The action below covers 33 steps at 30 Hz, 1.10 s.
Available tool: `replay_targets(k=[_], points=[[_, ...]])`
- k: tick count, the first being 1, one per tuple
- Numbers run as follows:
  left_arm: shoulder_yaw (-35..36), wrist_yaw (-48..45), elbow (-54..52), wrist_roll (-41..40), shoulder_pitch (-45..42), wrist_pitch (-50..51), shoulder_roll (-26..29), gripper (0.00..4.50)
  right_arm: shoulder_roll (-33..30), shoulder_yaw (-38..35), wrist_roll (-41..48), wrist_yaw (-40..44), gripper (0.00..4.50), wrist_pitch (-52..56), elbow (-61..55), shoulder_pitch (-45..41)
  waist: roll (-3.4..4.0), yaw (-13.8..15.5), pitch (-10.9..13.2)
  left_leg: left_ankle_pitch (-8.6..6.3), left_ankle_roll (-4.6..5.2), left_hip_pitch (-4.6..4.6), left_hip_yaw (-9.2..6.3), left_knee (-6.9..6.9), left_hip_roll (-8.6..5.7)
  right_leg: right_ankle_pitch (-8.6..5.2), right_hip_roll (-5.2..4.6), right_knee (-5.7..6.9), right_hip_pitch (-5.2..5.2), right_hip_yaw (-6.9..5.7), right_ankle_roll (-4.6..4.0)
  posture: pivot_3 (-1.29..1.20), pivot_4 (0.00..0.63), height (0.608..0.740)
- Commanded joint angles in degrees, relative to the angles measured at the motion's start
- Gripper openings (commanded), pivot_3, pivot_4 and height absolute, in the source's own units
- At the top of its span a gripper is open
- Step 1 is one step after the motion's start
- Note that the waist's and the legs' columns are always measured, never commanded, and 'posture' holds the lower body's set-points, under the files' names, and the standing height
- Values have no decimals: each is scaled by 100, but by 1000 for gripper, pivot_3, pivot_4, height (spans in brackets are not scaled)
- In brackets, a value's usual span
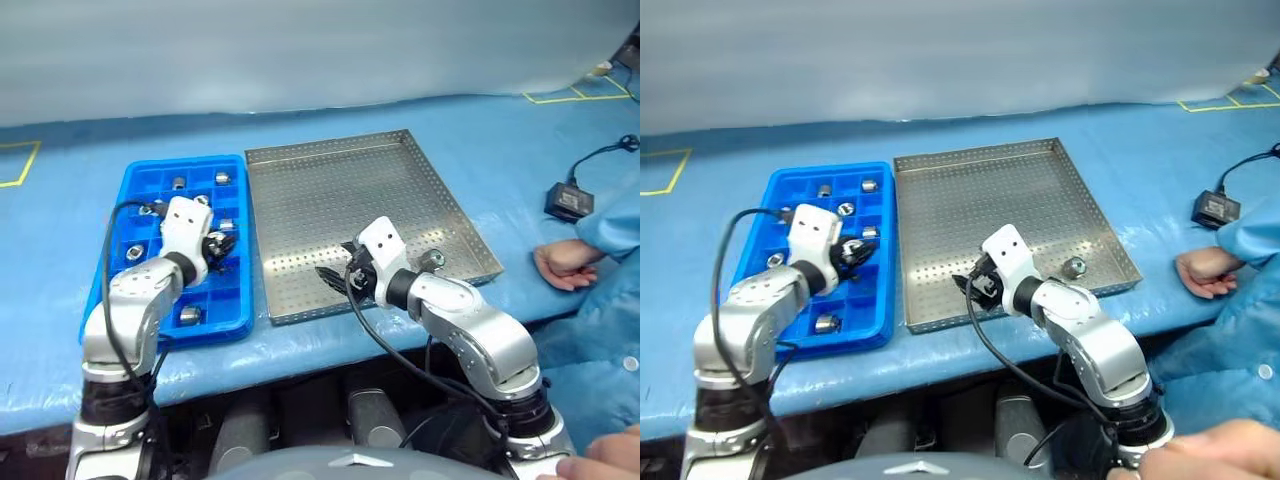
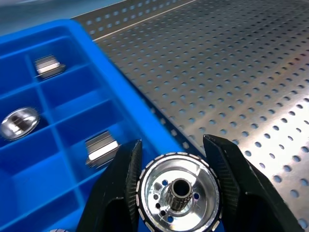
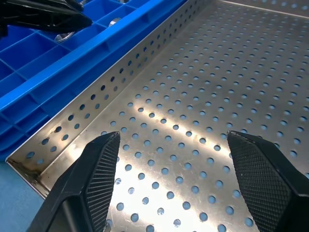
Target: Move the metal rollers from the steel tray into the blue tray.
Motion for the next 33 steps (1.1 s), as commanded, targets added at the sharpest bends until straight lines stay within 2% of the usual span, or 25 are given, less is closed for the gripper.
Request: replay_targets(k=[1, 6, 14, 16, 20, 24, 33], points=[[233, 239, -472, -6, 141, 177, -5, 1730, 4, 84, 13, 105, 3724, -212, 16, -173, 0, 182, 0, 0, 0, -1, 0, 0, 0, 0, 0, 0, -1, -1, -3, 12, 150, 740], [535, 437, -611, -69, 274, 272, 0, 1730, -25, 127, 2, 128, 3724, -256, 49, -190, -2, 438, 1, -2, -2, -5, -4, 7, -2, 14, -5, -16, -9, -15, -24, 10, 150, 740], [396, 657, -265, 10, 331, 244, 99, 1730, -43, 133, -26, 68, 3724, -247, -1, -163, -3, 476, 0, -4, -5, -9, -3, 7, -2, 15, -6, -16, 1, -20, -26, -6, 150, 740], [308, 666, -179, 21, 346, 225, 114, 2459, -44, 129, -31, 51, 3724, -240, -31, -157, -3, 473, 0, -2, -1, -11, -2, 7, -2, 15, -6, -16, 1, -19, -26, -10, 150, 740], [327, 643, -191, -127, 264, 48, -46, 3610, -63, 106, -55, 1, 3724, -226, -80, -134, -3, 465, 1, -1, 0, -12, -1, 7, -1, 15, -6, -16, 0, -19, -26, -23, 150, 740], [612, 389, -266, -660, 100, -379, -463, 3610, -108, 102, -103, -63, 3724, -204, -111, -110, -3, 470, 0, -2, -1, -12, -2, 8, -1, 16, -7, -17, 1, -20, -27, -37, 150, 740], [-433, 275, 326, -430, -146, -353, 2, 3610, -92, 43, -143, -218, 3724, -156, -241, -14, -3, 366, 0, -1, 1, -14, 3, 7, -2, 14, -5, -15, 0, -18, -24, -85, 150, 740]])
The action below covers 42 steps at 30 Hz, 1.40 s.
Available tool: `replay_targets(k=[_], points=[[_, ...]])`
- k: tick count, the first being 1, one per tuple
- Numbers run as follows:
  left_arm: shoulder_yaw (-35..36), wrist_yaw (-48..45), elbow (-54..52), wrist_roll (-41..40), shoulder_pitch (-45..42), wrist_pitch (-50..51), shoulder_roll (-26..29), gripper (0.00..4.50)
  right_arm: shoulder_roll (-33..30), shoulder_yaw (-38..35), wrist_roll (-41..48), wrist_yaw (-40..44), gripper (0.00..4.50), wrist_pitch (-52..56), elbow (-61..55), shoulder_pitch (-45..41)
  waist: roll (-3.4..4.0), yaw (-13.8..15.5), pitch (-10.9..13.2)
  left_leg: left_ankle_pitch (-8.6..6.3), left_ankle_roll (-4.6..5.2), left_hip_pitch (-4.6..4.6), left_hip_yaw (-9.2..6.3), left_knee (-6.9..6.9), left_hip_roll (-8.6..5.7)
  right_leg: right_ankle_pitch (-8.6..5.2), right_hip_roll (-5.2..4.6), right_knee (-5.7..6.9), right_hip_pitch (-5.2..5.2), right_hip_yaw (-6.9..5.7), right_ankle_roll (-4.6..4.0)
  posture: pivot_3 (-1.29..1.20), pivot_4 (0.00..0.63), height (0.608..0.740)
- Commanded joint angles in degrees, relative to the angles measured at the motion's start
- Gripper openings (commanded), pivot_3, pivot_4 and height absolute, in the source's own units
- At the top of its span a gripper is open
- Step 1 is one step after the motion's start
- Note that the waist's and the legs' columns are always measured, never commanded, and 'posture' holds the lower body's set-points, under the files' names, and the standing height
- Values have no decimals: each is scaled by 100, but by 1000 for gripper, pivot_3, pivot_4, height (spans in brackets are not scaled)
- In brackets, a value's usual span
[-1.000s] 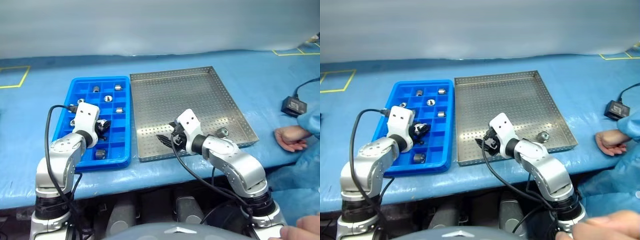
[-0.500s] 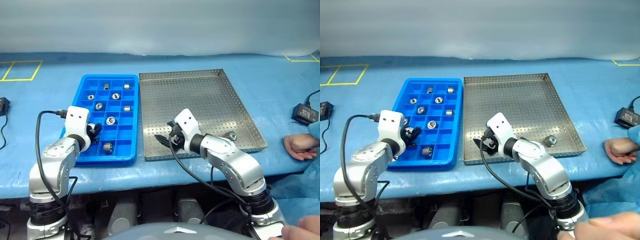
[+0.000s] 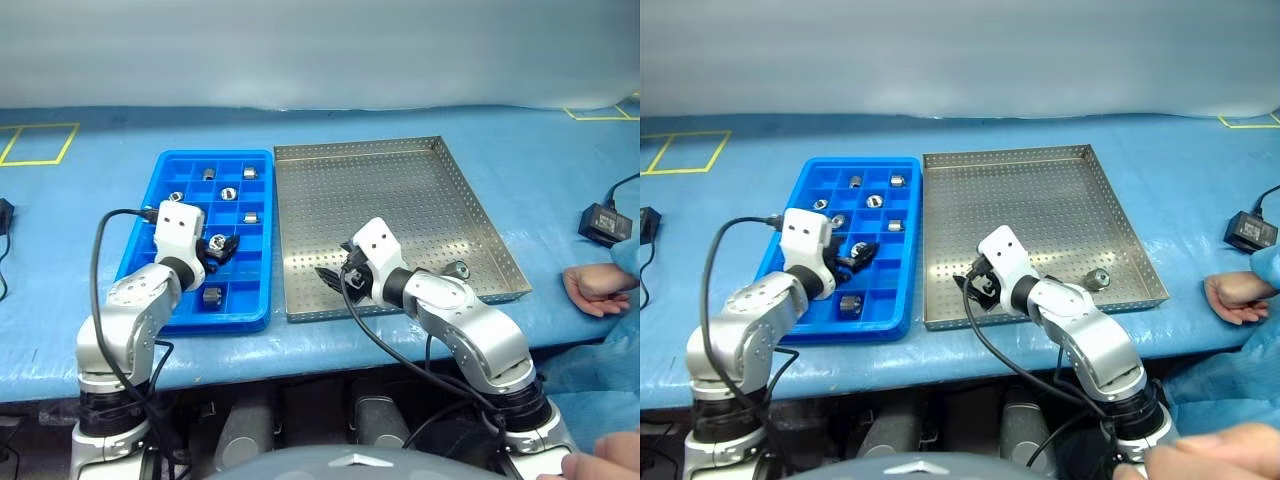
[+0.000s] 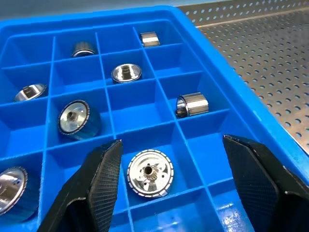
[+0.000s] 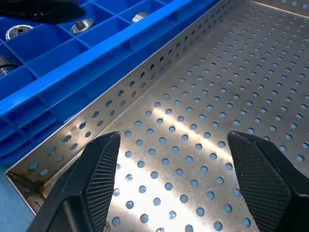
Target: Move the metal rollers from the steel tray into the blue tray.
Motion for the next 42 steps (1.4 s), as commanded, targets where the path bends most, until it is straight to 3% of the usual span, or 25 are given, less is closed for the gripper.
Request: replay_targets(k=[1, 8, 25, 42], points=[[-343, -30, 193, 129, -165, -101, 143, 3610, 7, -122, 6, -80, 3724, -20, -341, 52, 0, -8, 0, 0, 0, 0, 0, 0, 0, 0, 0, 0, 0, 0, 0, -85, 150, 740], [-919, -271, 533, 157, -257, -296, 246, 3610, 4, -148, -7, -180, 3724, 6, -442, 151, 2, -51, -1, 0, 0, 0, 0, 1, 1, 0, -2, 0, 0, 0, 1, -110, 150, 740], [-1173, -847, 220, -235, -252, -611, -5, 3610, 19, -113, -23, -255, 3724, -3, -388, 153, 2, 23, -1, -5, 8, -5, -1, 2, -6, 1, -11, -9, -1, -3, -1, -108, 150, 740], [-143, -1015, -192, -605, -315, -964, 399, 3610, -130, -230, -12, -241, 3724, 42, -503, 211, 2, -91, -1, -6, 9, -7, 2, 1, -2, 0, -10, -7, -3, -4, -1, -125, 150, 740]])
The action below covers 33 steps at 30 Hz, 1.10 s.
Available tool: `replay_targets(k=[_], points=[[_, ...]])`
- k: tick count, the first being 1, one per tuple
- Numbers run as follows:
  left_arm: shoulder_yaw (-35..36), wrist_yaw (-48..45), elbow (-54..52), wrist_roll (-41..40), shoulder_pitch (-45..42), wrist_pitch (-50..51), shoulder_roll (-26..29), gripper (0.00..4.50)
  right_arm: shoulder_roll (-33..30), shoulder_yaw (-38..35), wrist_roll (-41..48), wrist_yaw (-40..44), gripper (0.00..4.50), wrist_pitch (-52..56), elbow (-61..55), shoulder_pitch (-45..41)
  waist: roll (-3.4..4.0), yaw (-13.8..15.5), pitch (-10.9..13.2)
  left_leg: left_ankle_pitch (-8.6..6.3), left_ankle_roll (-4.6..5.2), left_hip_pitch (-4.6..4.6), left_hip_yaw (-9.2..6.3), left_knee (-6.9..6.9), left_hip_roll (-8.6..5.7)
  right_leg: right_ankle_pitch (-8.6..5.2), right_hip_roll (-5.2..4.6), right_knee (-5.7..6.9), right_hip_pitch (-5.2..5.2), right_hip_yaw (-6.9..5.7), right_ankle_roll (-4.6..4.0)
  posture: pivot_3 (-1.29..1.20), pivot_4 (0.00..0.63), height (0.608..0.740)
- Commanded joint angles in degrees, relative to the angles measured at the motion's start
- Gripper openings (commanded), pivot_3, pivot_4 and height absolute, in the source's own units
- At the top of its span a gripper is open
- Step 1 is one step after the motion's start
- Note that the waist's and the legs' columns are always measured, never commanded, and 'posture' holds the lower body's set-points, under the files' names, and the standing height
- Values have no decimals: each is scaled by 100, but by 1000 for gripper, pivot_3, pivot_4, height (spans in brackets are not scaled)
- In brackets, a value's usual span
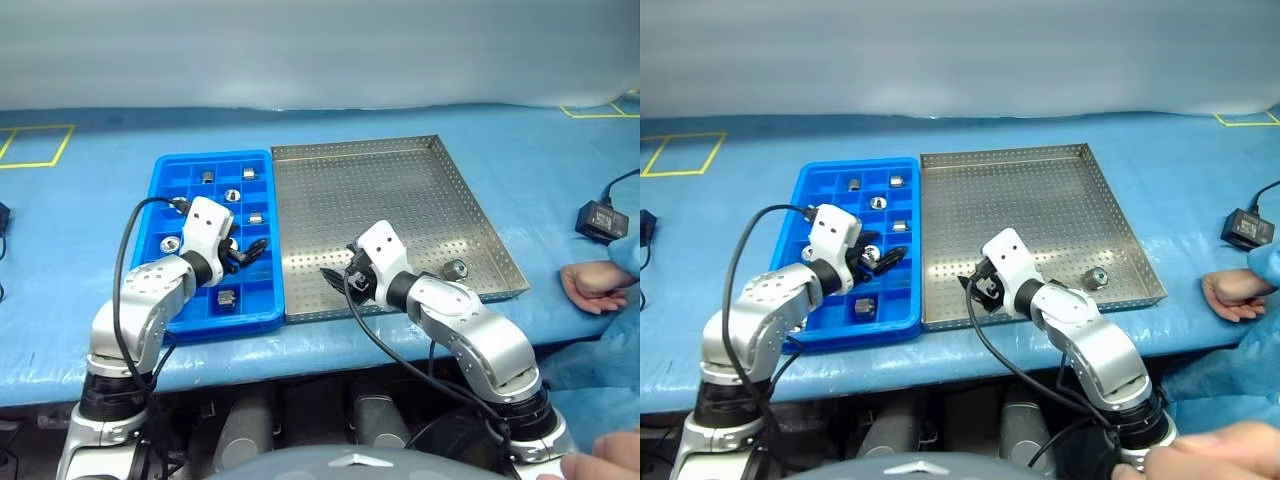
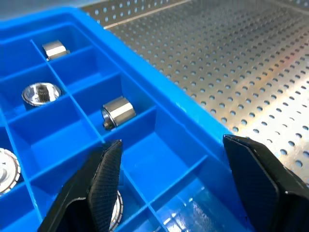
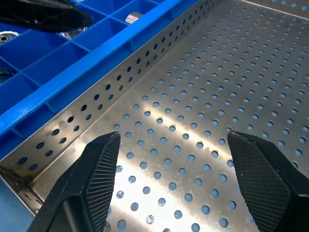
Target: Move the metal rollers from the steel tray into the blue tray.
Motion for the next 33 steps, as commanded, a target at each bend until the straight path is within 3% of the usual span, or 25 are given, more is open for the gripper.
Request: replay_targets(k=[1, 6, 15, 25, 33], points=[[109, -116, -307, -251, -133, -236, -35, 3610, -49, -173, 8, -17, 3724, 9, -306, 9, 0, -3, 0, 0, 0, 0, 0, 0, 0, 0, 0, 0, 0, 0, 1, -127, 150, 740], [-558, -399, 84, -231, -445, -669, -257, 3610, -457, -191, -178, -48, 3724, 190, -556, 26, 0, 8, 0, 0, 0, 0, 1, 2, -2, -1, -1, -2, 3, 0, 2, -146, 150, 740], [-1803, -1136, 2192, 130, -1789, -1800, -1210, 3610, -1247, -563, -192, 46, 3724, 667, -1321, 491, 0, -126, 0, -1, 5, -3, 4, 6, -5, -11, 2, -1, 4, 5, 19, -227, 150, 740], [-2517, -2111, 4681, 672, -2850, -3100, -2047, 3610, -1855, -1301, -414, -263, 3724, 1756, -2257, 938, 7, -459, -3, -1, 6, -2, 2, 0, -2, -13, 5, 0, -1, 5, 20, -362, 150, 740], [-2311, -1876, 6501, 1045, -3498, -4041, -2820, 3610, -1625, -1511, -576, -647, 3724, 2212, -2677, 1118, 2, -958, -1, -2, 7, -4, -1, -2, -3, -16, 3, -3, 1, 7, 24, -445, 150, 740]])
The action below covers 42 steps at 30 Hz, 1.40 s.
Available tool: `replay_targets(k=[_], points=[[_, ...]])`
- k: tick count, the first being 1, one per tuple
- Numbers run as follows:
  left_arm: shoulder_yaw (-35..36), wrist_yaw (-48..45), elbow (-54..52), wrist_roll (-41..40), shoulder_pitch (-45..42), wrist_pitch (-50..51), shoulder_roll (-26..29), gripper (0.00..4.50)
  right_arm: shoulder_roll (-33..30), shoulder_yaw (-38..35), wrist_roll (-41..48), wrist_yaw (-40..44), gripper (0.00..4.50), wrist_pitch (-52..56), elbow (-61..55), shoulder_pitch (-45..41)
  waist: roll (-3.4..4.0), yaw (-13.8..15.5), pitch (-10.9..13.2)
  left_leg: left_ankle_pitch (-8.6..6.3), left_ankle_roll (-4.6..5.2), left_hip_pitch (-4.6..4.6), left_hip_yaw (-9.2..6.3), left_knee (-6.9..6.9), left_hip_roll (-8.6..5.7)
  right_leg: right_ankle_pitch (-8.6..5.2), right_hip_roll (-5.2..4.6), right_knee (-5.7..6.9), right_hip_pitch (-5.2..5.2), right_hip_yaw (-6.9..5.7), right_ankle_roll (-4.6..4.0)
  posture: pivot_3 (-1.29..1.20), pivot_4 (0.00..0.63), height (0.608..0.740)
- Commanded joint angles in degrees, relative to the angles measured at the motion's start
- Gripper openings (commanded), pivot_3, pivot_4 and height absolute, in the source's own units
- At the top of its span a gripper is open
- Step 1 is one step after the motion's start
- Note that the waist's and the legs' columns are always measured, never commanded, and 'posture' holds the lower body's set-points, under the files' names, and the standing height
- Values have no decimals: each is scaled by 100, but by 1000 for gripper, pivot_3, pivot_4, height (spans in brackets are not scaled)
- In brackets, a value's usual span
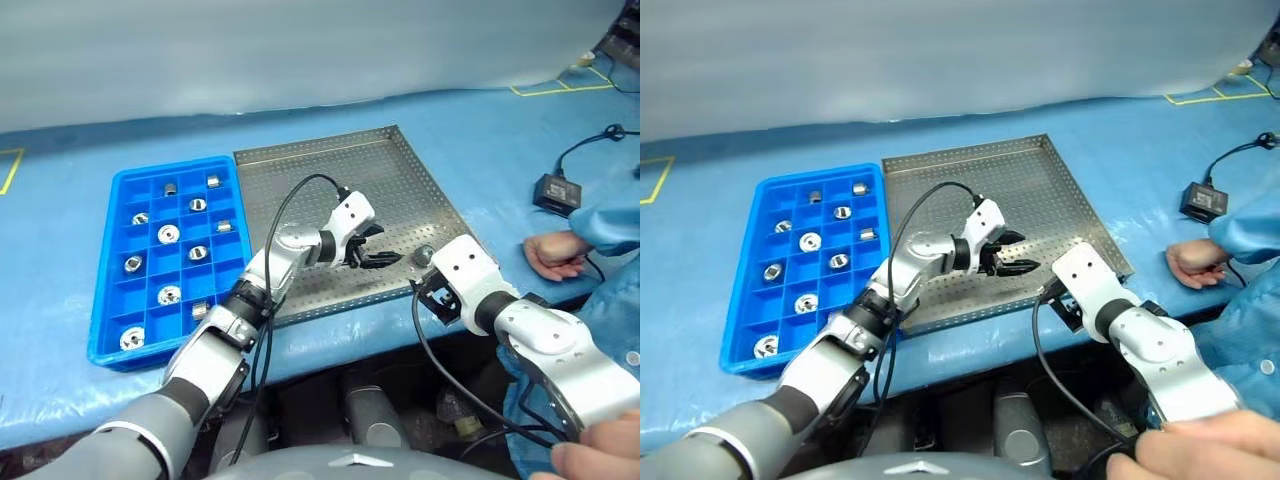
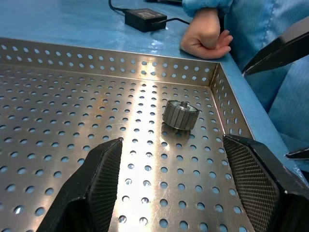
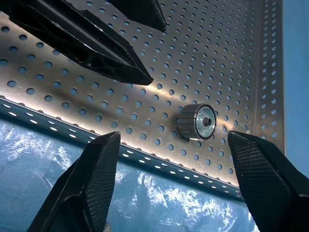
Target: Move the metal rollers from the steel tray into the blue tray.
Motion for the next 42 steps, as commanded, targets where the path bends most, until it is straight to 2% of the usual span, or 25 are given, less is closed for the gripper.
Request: replay_targets(k=[1, 7, 15, 21, 29, 32, 37, 40, 42], points=[[143, 169, 520, 191, -328, -517, -278, 3610, 154, -203, -132, -199, 3724, 103, -278, 4, -3, -155, 1, 0, 0, 0, -1, 0, 0, 0, 0, -1, 1, 0, 0, -449, 150, 740], [361, 324, 1251, 319, -586, -780, -547, 3610, 477, -145, -210, -421, 3724, 140, -260, -18, -7, -673, 4, 0, 0, 5, -5, -5, -2, -3, 0, -1, 9, 2, 8, -469, 150, 740], [460, 802, 2074, 727, -886, -1129, -688, 3610, 689, 2, -255, -537, 3724, 113, -301, -19, -15, -1108, 8, 0, 0, 27, -16, -6, -6, -6, 0, -6, 43, 4, 23, -485, 150, 740], [880, 901, 2197, 580, -970, -1040, -734, 3610, 699, -19, -283, -544, 3724, 92, -277, 8, -33, -1288, 18, -7, -9, 64, -28, -23, -12, -13, -6, -16, 84, 0, 31, -484, 150, 740], [790, 1230, 2537, 937, -1028, -1013, -856, 3610, 758, 78, -306, -579, 3724, 85, -233, -70, -49, -1425, 28, -6, -9, 73, -28, -29, -15, -16, -8, -16, 91, 2, 36, -488, 150, 740], [750, 1365, 2620, 1076, -1038, -1002, -877, 3073, 780, 62, -326, -590, 3724, 86, -234, -66, -60, -1467, 34, -10, -15, 75, -28, -31, -15, -16, -9, -16, 92, 2, 37, -491, 150, 740], [839, 1361, 2657, 1090, -1035, -1002, -885, 3073, 809, 111, -357, -593, 3724, 66, -213, -57, -60, -1495, 35, -16, -25, 77, -28, -34, -15, -16, -10, -16, 93, 2, 38, -489, 150, 740], [891, 1401, 2643, 1071, -1024, -1028, -879, 2485, 816, 139, -357, -588, 3724, 45, -186, -78, -61, -1494, 35, -16, -25, 78, -28, -35, -15, -16, -10, -16, 93, 3, 38, -482, 150, 740], [878, 1418, 2633, 1102, -1020, -1017, -862, 1862, 822, 155, -362, -588, 3724, 27, -160, -95, -62, -1492, 35, -16, -25, 78, -28, -35, -15, -16, -10, -16, 92, 3, 38, -475, 150, 740]])
